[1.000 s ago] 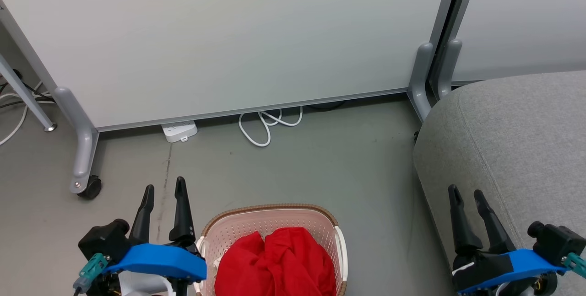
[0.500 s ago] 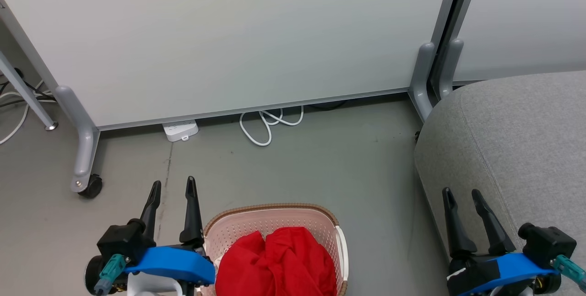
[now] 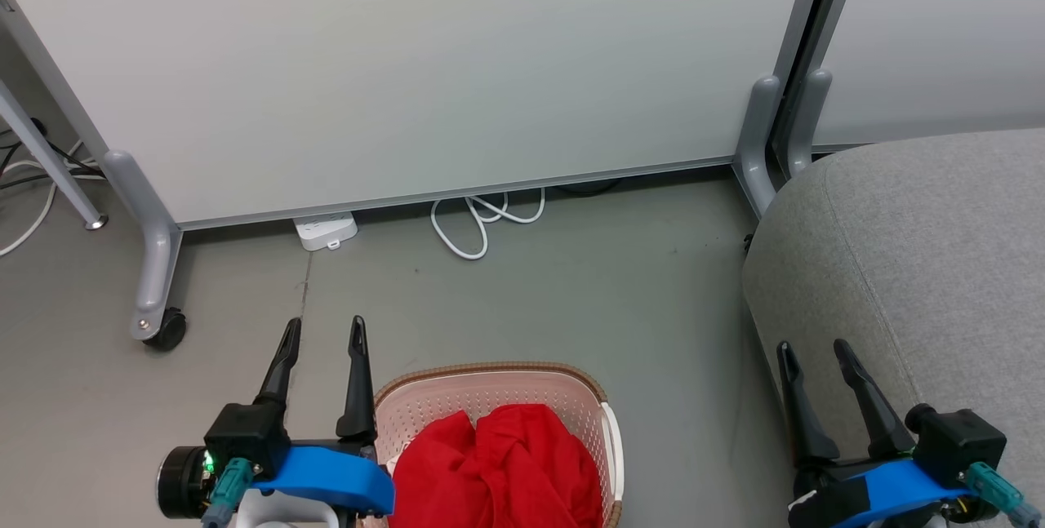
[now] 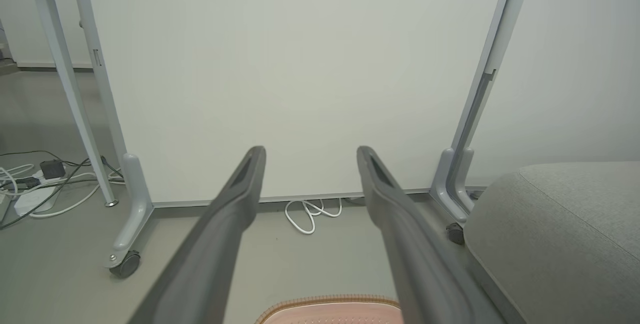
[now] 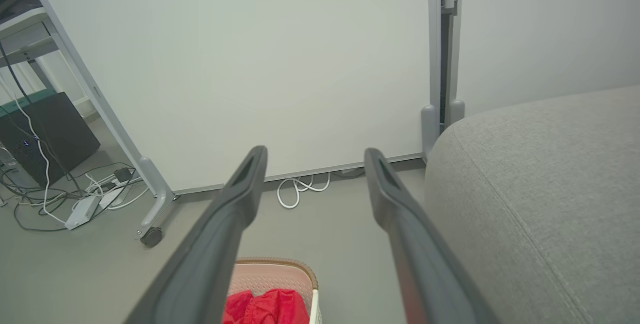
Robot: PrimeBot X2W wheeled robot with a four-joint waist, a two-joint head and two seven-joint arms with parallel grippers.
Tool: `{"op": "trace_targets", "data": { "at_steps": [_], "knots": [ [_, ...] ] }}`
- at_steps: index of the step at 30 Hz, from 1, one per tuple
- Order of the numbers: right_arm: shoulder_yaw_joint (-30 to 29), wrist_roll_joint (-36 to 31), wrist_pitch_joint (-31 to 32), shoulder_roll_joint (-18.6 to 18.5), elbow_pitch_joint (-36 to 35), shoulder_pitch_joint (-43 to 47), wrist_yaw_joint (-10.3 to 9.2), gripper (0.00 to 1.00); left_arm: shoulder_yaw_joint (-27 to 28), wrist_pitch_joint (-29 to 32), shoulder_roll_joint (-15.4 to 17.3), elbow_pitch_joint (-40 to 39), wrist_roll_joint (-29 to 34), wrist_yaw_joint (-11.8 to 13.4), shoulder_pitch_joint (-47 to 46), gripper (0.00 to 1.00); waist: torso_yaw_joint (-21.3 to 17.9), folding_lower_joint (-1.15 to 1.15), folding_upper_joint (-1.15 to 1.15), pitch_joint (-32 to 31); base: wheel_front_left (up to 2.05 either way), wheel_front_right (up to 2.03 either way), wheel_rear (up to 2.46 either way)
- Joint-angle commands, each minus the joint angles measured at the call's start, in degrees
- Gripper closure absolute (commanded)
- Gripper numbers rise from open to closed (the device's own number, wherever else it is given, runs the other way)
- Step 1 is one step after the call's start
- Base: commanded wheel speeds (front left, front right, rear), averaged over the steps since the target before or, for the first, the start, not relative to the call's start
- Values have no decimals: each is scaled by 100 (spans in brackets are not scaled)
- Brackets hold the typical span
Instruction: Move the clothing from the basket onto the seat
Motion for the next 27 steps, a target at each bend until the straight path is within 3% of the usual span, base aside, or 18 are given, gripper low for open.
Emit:
{"op": "trace_targets", "data": {
  "at_steps": [1, 27],
  "knots": [
    [20, -137, -43, -41, -27, 31, 11, 0, -21, -47, 22, -7, 132, 38, -6, 0, 2, 0, 0, 0, 0, 0, 0],
    [93, -985, -262, -88, 86, 107, 9, 0, -240, -268, 23, 168, 868, 91, 47, 0, 72, 0, 0, -13, 0, 0, 0]
  ]
}}
